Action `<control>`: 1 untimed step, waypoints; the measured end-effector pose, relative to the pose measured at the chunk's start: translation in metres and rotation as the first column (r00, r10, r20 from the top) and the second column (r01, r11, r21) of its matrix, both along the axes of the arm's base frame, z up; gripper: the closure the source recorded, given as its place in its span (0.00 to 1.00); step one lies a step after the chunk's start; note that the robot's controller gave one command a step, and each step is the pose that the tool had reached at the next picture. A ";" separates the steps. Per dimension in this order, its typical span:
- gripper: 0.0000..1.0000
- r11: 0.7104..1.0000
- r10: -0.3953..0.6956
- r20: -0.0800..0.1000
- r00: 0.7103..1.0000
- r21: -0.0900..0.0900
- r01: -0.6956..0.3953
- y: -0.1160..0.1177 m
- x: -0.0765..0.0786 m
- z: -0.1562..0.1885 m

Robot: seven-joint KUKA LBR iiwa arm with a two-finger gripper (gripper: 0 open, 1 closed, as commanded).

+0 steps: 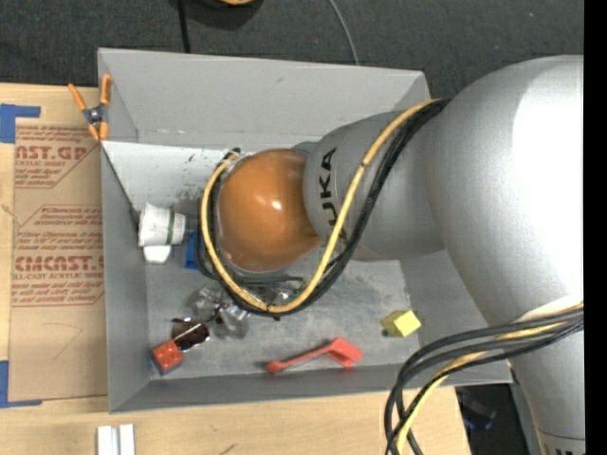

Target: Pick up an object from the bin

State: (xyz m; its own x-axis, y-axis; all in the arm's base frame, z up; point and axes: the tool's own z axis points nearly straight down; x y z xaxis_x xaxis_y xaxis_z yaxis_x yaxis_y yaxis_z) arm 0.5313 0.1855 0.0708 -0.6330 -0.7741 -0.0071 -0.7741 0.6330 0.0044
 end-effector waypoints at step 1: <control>1.00 1.000 0.000 -0.003 1.000 -0.001 0.000 0.000 -0.001 0.005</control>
Offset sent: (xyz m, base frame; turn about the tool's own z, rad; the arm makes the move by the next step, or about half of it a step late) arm -0.0002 0.0000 0.0534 0.0000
